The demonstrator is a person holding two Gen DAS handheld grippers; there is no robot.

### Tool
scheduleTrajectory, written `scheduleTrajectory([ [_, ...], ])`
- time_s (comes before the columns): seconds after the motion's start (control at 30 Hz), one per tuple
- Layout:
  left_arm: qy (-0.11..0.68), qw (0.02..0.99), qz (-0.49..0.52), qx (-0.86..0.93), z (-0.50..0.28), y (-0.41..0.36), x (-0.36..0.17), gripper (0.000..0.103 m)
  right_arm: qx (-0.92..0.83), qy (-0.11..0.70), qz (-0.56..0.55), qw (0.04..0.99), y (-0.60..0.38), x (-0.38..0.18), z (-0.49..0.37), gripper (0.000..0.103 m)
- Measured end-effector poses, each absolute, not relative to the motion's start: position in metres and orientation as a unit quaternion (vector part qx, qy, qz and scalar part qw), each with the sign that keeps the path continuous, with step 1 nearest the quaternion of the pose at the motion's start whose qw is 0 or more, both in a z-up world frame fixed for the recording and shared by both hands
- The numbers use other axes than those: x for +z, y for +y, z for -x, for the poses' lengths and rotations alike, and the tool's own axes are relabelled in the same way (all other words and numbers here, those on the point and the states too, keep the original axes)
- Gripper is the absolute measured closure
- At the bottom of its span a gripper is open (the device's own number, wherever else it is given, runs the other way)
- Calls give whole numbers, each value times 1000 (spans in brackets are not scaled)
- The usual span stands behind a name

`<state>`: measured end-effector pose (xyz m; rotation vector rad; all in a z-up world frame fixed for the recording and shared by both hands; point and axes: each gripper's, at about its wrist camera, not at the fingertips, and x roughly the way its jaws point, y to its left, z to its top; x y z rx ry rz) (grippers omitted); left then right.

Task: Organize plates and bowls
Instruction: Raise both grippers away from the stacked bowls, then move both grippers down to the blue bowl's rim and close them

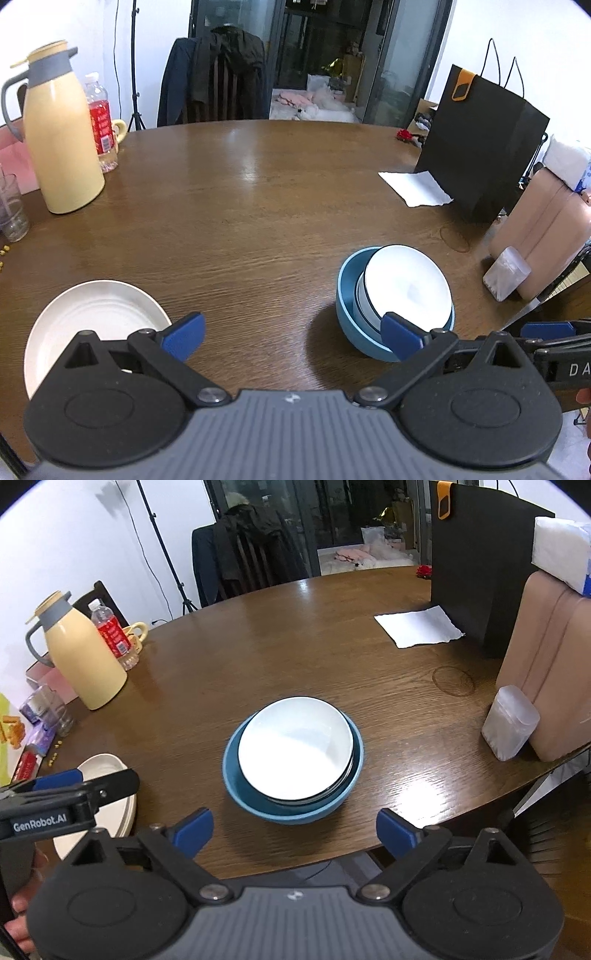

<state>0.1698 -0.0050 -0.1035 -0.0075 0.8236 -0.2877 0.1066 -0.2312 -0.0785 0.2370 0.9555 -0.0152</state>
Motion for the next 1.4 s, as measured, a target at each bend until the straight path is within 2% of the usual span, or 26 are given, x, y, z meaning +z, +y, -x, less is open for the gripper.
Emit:
scheduleTrajectory([
  [0.33, 432, 893, 18, -126, -211, -23, -118, 0, 0, 502, -108, 858, -252, -99, -160, 25],
  [1.07, 540, 833, 63, -104, -274, -78, -173, 0, 61, 572, -119, 809, -309, -156, -239, 28],
  [1.27, 556, 823, 73, -92, -280, -82, -183, 3, 85, 583, -121, 799, -311, -170, -251, 28],
  [1.4, 569, 814, 79, -90, -283, -84, -191, 9, 97, 589, -120, 793, -310, -178, -258, 30],
])
